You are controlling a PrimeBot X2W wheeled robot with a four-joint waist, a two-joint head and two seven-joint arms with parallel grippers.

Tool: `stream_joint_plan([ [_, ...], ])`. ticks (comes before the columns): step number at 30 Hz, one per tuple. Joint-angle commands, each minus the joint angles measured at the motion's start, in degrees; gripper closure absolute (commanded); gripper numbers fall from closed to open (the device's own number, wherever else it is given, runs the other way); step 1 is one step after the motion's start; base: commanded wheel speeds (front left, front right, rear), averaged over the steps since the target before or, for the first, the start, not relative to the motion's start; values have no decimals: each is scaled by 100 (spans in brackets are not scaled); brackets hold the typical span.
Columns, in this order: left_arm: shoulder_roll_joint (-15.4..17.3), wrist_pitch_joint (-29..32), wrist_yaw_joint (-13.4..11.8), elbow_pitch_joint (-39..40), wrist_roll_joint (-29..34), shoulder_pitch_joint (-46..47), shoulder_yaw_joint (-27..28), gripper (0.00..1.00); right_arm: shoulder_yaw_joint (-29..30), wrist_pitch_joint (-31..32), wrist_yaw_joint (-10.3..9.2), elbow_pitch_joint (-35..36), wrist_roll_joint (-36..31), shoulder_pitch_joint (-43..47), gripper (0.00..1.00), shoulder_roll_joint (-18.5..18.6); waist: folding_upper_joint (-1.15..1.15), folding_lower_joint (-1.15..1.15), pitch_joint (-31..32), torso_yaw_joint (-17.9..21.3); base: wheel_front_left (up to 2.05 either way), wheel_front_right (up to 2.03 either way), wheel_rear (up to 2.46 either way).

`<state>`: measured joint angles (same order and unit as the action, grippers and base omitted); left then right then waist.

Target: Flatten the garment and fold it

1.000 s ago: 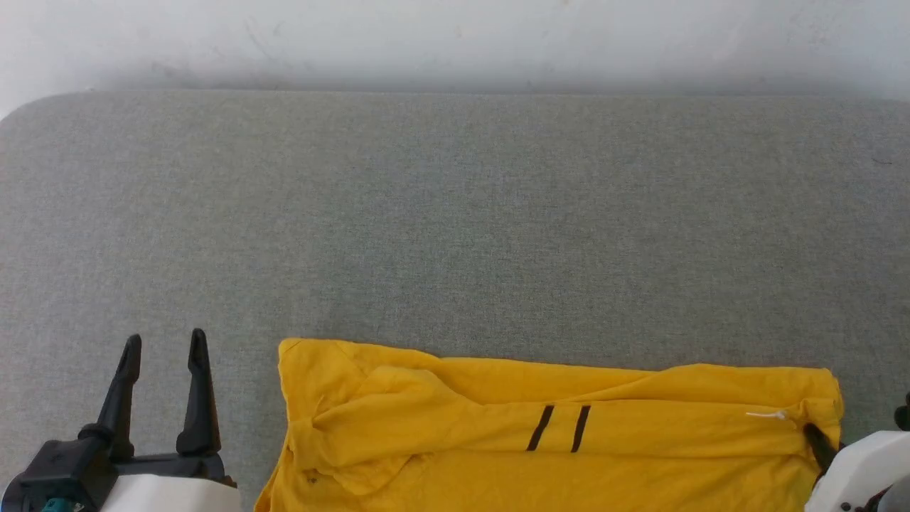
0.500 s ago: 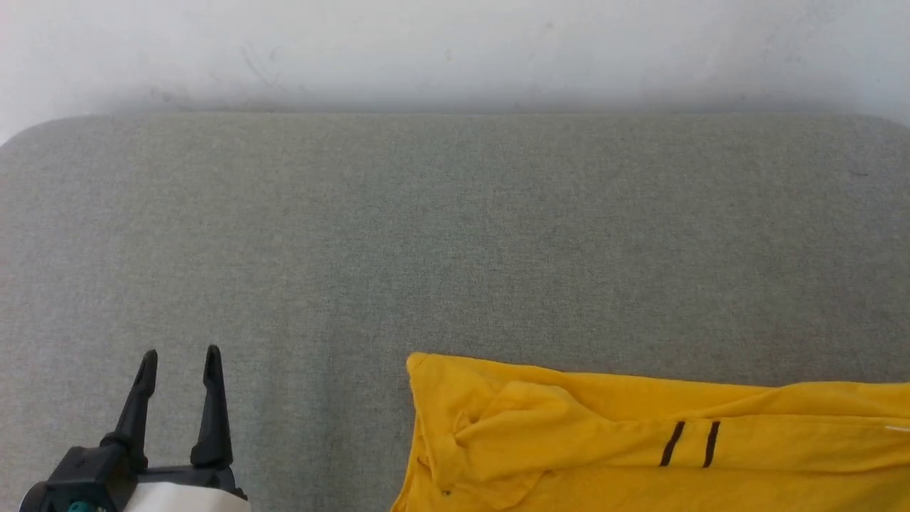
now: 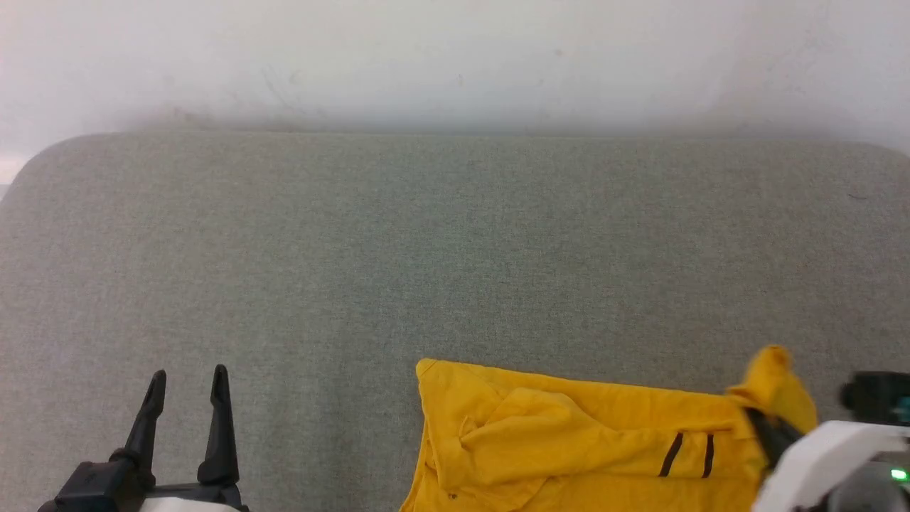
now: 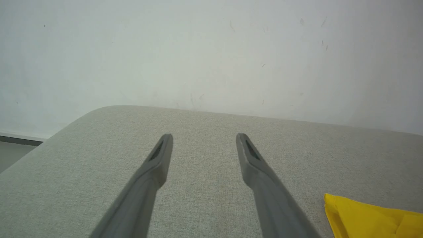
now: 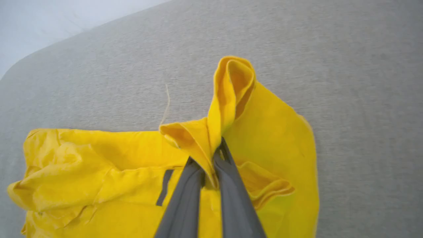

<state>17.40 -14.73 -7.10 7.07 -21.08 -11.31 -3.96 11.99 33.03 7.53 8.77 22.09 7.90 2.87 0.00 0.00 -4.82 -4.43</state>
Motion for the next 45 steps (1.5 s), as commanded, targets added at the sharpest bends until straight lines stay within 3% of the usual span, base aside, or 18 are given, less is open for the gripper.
stream_joint_plan([
  [1, -14, -27, 5, -16, 15, -50, 10, 0, -96, 5, -4, 64, 44, 46, 100, 0, 0, 0, 38, -22, 0, 0, 0],
  [8, -4, -14, -21, 8, -22, -65, 13, 0, -1931, 73, -4, 320, 360, -52, 100, 0, 0, 0, 50, -147, 0, 0, 0],
  [15, -49, -16, 29, -43, -74, 68, -41, 0, -3159, -13, -4, 197, 453, -688, 100, 0, 0, 0, -169, -323, 0, 0, 0],
  [21, -155, -21, 102, -175, -106, 237, -100, 0, -3709, -57, -4, -365, 374, -1145, 100, 0, 0, 0, -320, -502, 0, 0, 0],
  [31, -320, -26, 251, -399, -70, 451, -136, 0, -3782, -241, -4, -1630, -16, -1623, 100, 0, 0, 0, -429, -667, 0, 0, 0],
  [32, -337, -26, 278, -426, -67, 471, -150, 0, -3782, -277, -4, -1780, -61, -1669, 95, 0, 0, 0, -425, -679, 0, 0, 0],
  [33, -353, -26, 301, -455, -61, 492, -165, 0, -3773, -301, -4, -1921, -81, -1701, 74, 0, 0, 0, -418, -691, 0, 0, 0],
  [34, -369, -26, 319, -481, -52, 512, -176, 0, -3790, -316, -4, -2036, -100, -1733, 27, 0, 0, 0, -407, -701, 0, 0, 0],
  [35, -384, -26, 333, -504, -43, 529, -183, 0, -3823, -352, -4, -2103, -88, -1760, 0, 0, 0, 0, -395, -706, 0, 0, 0],
  [41, -424, -26, 363, -554, -1, 490, -116, 0, -3958, -494, -4, -1913, 373, -1769, 0, 0, 0, 0, -297, -594, 0, 0, 0],
  [45, -431, -27, 356, -484, 28, 388, -10, 0, -3283, -603, -4, -1356, 179, -1511, 0, 0, 0, 0, -257, -421, 0, 0, 0],
])
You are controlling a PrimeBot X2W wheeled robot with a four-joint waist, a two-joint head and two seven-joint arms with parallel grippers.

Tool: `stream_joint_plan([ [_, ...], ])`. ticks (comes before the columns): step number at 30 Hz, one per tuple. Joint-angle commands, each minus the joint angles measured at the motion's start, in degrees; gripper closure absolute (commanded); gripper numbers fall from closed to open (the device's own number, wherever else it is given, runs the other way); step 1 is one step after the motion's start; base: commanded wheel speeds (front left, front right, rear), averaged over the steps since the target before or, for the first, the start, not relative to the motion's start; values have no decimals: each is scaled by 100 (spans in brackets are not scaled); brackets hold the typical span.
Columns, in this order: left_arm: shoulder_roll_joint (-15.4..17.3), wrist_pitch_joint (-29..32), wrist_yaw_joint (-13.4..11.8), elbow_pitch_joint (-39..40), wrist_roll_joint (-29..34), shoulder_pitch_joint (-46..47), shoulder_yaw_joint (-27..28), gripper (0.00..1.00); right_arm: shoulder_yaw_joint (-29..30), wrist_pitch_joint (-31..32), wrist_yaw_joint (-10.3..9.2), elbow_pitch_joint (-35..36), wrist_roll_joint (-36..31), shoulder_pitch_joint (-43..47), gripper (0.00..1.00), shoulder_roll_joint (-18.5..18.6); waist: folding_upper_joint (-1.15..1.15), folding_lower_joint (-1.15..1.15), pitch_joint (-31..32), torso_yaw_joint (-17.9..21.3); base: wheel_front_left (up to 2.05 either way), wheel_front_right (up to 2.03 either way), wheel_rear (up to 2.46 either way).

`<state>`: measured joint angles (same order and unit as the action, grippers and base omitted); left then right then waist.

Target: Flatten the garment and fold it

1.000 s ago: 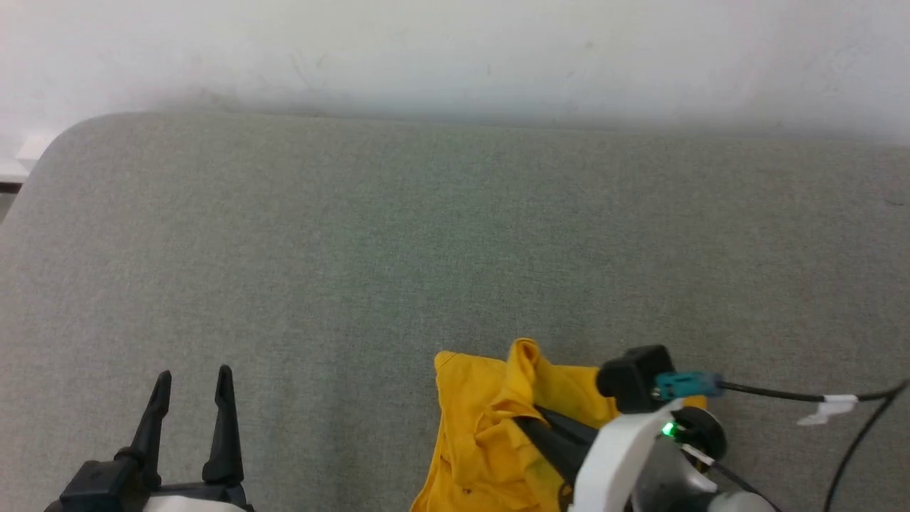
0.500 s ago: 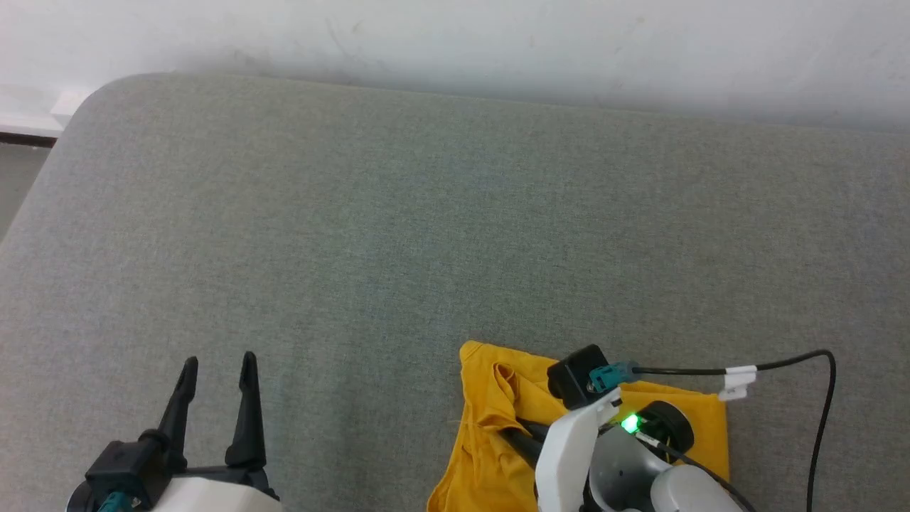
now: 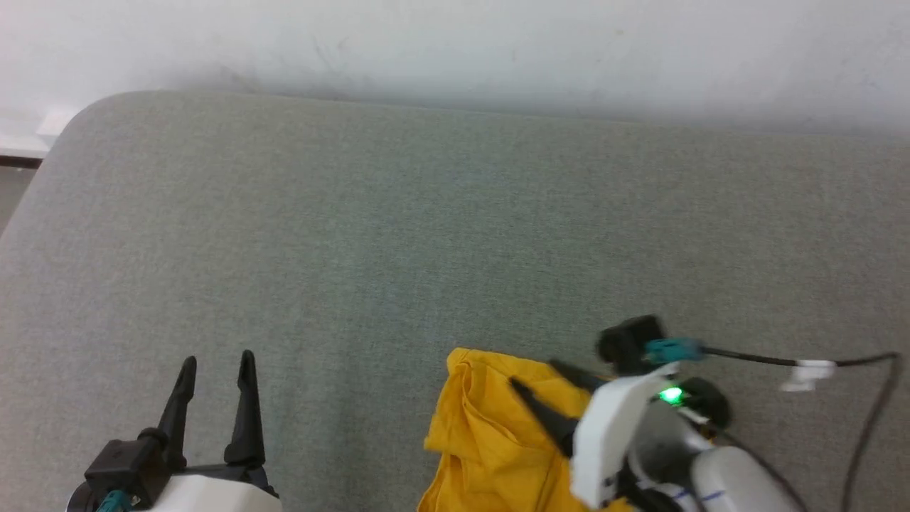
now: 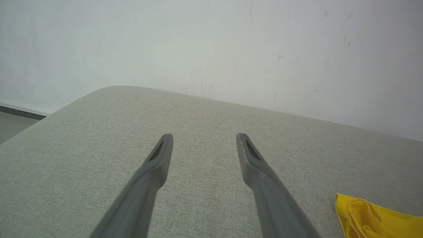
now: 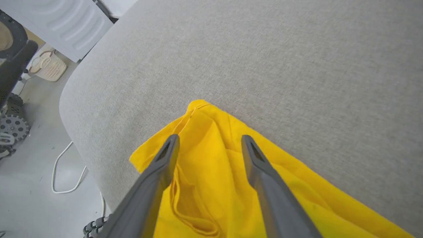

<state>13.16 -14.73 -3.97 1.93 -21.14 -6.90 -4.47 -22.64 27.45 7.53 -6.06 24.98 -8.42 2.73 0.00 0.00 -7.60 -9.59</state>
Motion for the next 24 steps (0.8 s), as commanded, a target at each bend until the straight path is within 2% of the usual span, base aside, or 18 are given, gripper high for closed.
stream_joint_plan([
  [1, 0, -27, 44, 51, 48, -70, 58, 0, 404, -61, -4, 277, -227, 220, 0, 15, 0, 0, 16, 126, 0, 0, 0],
  [7, 47, -27, 54, 193, 117, -98, 130, 0, 1738, 8, -4, 1293, -718, 1129, 0, 15, 0, 0, -66, 264, 0, 0, 0],
  [11, 83, -27, 67, 264, 139, -112, 163, 0, 2290, 133, -4, 1746, -811, 1761, 0, 15, 0, 0, -143, 343, 0, 0, 0],
  [16, 124, -27, 96, 275, 140, -96, 166, 0, 2435, 130, -4, 1747, -675, 2143, 0, 15, 0, 0, -205, 384, 0, 0, 0],
  [24, 212, 18, 114, 278, 148, -58, 145, 0, 2239, -4, -4, 1123, -397, 2007, 0, 15, 0, 0, -189, 354, 0, 0, 0],
])
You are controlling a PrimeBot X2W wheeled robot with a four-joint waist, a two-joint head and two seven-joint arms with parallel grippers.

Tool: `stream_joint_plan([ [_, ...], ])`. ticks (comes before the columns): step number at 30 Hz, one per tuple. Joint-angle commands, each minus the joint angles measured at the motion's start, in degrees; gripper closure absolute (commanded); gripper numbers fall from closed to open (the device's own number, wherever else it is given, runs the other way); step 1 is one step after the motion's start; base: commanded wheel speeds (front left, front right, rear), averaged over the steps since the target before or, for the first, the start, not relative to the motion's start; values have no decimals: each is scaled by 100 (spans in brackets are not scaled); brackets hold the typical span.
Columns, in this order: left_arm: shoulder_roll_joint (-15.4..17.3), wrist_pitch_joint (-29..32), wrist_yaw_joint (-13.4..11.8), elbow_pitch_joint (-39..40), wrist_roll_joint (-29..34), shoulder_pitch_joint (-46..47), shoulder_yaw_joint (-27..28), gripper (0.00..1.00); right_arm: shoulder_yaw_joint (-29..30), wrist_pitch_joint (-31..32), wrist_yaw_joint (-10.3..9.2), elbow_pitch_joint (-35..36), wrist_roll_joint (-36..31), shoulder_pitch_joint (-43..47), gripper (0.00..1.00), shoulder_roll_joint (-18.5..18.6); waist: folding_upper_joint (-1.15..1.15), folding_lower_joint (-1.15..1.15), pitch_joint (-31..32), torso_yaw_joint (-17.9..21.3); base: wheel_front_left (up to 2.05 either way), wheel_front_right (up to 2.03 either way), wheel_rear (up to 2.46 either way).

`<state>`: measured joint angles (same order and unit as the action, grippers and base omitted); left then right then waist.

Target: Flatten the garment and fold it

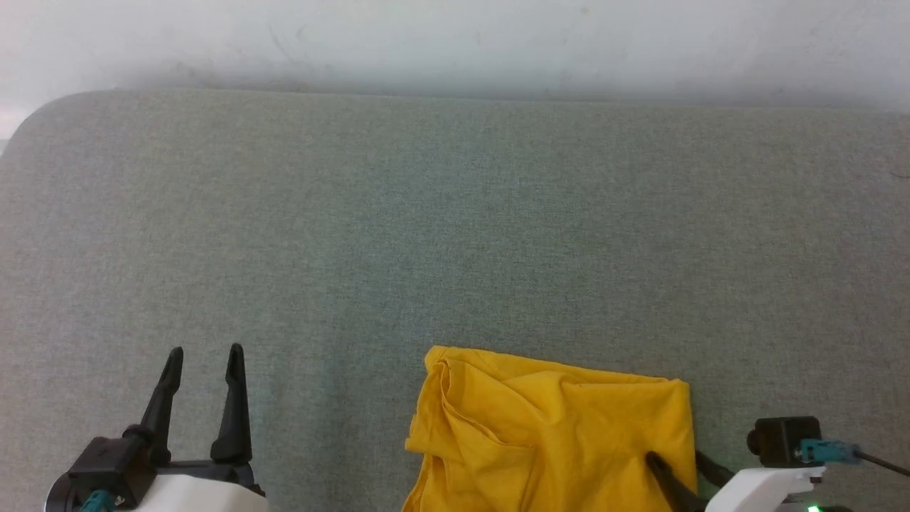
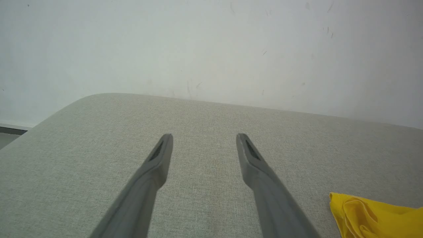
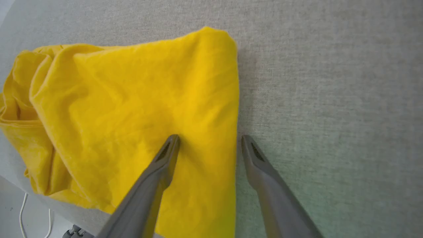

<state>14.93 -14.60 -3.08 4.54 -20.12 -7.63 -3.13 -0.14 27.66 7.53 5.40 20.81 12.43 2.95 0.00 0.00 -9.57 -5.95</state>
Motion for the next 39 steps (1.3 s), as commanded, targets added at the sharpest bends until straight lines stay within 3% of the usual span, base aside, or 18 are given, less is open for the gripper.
stream_joint_plan([
  [1, 46, 18, 27, 21, 47, 23, 5, 0, -30, -25, -4, -152, 64, -119, 0, -7, 0, 0, 13, -21, 0, 0, 0],
  [4, 79, 62, 46, 32, 69, 69, -46, 0, -84, -70, -4, -510, 103, -268, 0, -7, 0, 0, 30, -75, 0, 0, 0],
  [5, 89, 73, 52, 36, 79, 90, -65, 0, -92, -80, -4, -619, 157, -310, 20, -7, 0, 0, 39, -92, 0, 0, 0],
  [6, 94, 82, 55, 41, 88, 116, -84, 0, -101, -107, -4, -707, 177, -350, 65, -7, 0, 0, 49, -109, 0, 0, 0],
  [7, 95, 89, 57, 48, 95, 140, -102, 0, -113, -138, -4, -771, 172, -387, 87, -7, 0, 0, 59, -121, 0, 0, 0],
  [8, 90, 90, 56, 59, 100, 166, -120, 0, -118, -163, -4, -818, 176, -418, 100, -7, 0, 0, 67, -130, 0, 0, 0],
  [18, 57, 60, 23, 182, 97, 234, -164, 0, 278, -388, -4, -675, -98, -977, 100, -7, 0, 0, 12, 179, 0, 0, 0],
  [27, 188, 77, 77, 295, 102, 477, -162, 0, 913, 286, -4, -335, -1290, -2014, 100, 7, 0, 0, -339, 674, 0, 0, 0],
  [32, 290, 110, 107, 411, 120, 741, -146, 0, 1185, 691, -4, -279, -1810, -2497, 100, 265, 0, 0, -684, 898, 0, 0, 0],
  [39, 420, 139, 78, 633, 137, 1107, -41, 0, 1545, 980, -4, -350, -2300, -3167, 100, 930, 0, 0, -1253, 1160, 0, 0, 0],
])
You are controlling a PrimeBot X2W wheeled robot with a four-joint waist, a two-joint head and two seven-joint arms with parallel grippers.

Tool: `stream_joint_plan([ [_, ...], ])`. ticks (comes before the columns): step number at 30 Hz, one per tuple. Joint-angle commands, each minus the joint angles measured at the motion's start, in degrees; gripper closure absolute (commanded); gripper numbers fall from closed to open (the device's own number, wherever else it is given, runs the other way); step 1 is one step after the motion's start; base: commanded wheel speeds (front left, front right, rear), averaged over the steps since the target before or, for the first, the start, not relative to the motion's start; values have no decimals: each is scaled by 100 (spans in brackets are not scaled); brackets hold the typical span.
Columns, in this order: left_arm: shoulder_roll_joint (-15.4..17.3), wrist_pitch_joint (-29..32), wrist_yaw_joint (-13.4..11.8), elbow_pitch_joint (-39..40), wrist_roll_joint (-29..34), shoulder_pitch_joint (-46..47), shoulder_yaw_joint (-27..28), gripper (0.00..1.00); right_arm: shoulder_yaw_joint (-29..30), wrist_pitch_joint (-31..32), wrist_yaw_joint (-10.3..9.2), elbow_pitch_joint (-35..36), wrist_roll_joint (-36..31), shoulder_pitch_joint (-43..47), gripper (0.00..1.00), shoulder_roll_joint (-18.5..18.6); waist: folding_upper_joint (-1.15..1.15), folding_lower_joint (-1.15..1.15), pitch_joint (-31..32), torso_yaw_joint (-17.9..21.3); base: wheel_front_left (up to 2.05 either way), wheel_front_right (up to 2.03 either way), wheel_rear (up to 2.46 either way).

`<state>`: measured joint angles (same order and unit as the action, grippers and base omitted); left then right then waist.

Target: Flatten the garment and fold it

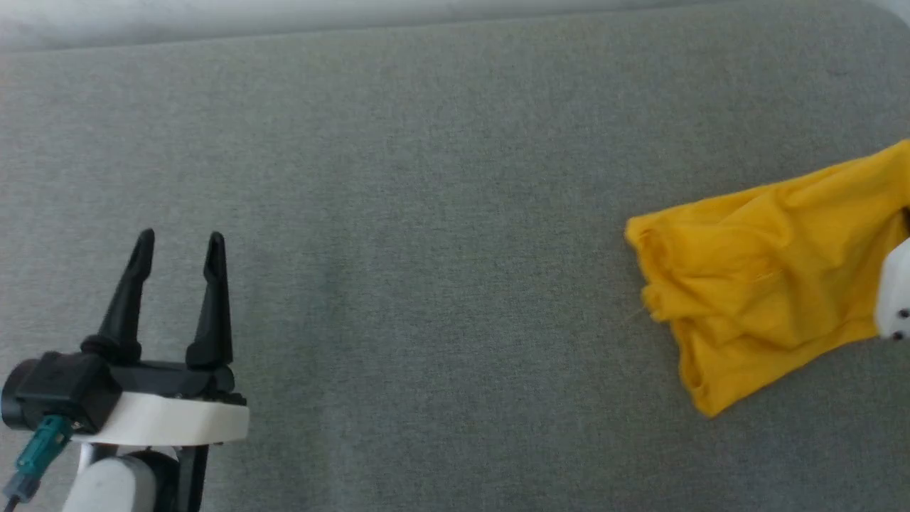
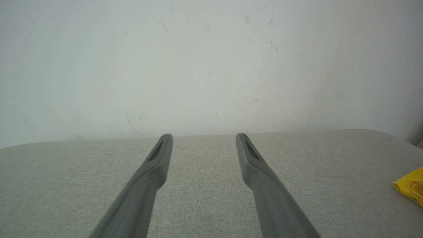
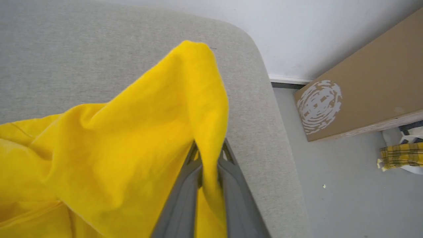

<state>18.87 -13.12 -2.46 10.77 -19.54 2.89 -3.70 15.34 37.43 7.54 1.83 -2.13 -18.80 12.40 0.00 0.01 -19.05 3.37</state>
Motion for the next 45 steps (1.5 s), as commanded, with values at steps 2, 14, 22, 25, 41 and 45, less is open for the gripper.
stream_joint_plan([
  [2, 72, -20, 13, 83, 87, 134, 63, 0, 117, 50, -5, -35, -108, -211, 100, 168, 0, -1, -453, 278, 0, 0, 0],
  [14, 316, -148, 138, 456, 256, 578, 242, 0, 592, -96, -5, -280, -585, -679, 100, 488, 0, -1, -1338, 375, 0, 0, 0],
  [22, 164, -184, 370, 558, 199, 764, 347, 0, 755, -541, -5, -599, -977, -805, 0, 227, 0, -1, -1550, 348, 0, 0, 0],
  [25, -2, -185, 509, 710, 176, 826, 489, 0, 818, -643, -5, -716, -1084, -839, 0, 178, 0, -1, -1499, 341, 0, 0, 0],
  [41, -545, -187, 840, -38, 79, 96, 291, 0, 964, -1471, -5, -463, -617, -177, 0, -285, 0, -1, 105, 126, 0, 0, 0],
  [45, -690, -187, 758, -129, 212, -162, 309, 0, 708, -1812, -5, -80, -387, 231, 0, -573, 0, -1, 585, 38, 0, 0, 0],
])
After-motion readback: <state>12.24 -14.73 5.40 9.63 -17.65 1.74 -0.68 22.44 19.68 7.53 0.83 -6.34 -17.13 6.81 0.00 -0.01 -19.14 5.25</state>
